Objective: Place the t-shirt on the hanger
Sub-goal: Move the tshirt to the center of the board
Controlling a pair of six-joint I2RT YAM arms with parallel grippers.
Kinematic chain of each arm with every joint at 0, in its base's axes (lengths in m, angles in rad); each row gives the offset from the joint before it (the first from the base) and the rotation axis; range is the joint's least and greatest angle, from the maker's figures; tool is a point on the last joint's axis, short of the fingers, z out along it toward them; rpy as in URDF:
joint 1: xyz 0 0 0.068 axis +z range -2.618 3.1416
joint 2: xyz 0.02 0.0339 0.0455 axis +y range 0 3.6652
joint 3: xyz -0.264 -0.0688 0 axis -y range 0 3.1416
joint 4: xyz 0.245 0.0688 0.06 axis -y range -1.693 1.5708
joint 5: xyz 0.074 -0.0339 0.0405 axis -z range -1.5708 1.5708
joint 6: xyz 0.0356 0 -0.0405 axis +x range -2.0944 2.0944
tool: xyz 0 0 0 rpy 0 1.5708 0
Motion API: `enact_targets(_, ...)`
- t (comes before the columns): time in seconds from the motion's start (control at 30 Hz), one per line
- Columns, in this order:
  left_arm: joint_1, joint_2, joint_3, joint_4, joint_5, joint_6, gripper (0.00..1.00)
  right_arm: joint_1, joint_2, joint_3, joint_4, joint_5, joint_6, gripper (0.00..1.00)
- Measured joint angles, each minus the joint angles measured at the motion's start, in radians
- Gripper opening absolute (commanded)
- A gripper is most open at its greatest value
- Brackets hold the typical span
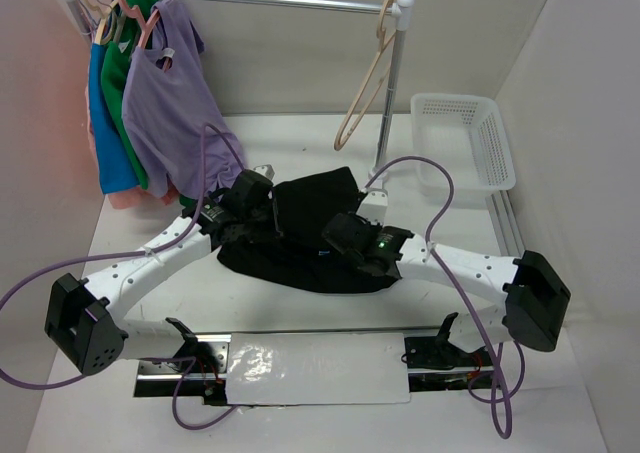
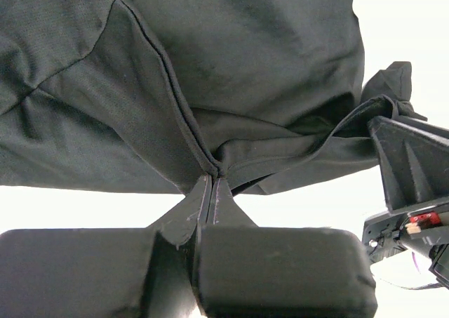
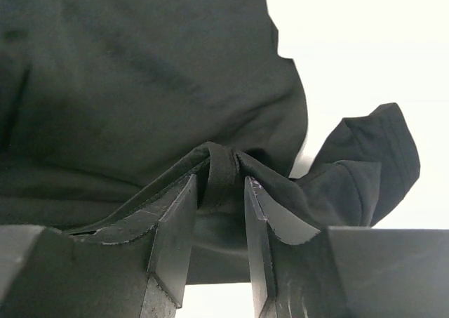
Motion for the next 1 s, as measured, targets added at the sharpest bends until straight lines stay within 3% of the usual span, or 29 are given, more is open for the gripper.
enact_targets(0.17,0.000,0.000,0.000,-0.001,0.000,0.000,0.00,-0.016,-0.015,-0.021,-0.004,-0.003,0.000,0.40)
enact_targets(0.27,0.000,0.000,0.000,-0.001,0.000,0.000,0.00,-0.024,-0.021,-0.033,-0.004,-0.012,0.000,0.33)
enact_targets(0.33,0.000,0.000,0.000,-0.001,0.000,0.000,0.00,-0.026,-0.022,-0.038,-0.005,-0.018,0.000,0.27)
enact_targets(0.47,0.000,0.000,0.000,-0.001,0.000,0.000,0.00,-0.027,-0.026,-0.043,-0.005,-0.025,0.000,0.00)
enact_targets(0.77,0.000,-0.015,0.000,-0.016,-0.024,0.002,0.00,-0.021,-0.116,-0.044,-0.005,-0.023,0.003,0.00)
enact_targets(0.87,0.017,-0.002,0.011,-0.031,0.000,0.039,0.12,-0.010,-0.153,-0.044,-0.006,-0.023,0.003,0.00)
enact_targets(0.9,0.028,0.016,0.034,-0.053,0.022,0.063,0.49,-0.007,-0.160,-0.044,-0.006,-0.023,0.005,0.00)
enact_targets(0.93,0.039,0.032,0.058,-0.066,0.032,0.093,0.65,-0.005,-0.164,-0.044,-0.006,-0.023,0.006,0.00)
enact_targets(1.0,0.075,0.075,0.140,-0.102,0.053,0.145,0.75,-0.003,-0.166,-0.047,-0.006,-0.024,0.012,0.00)
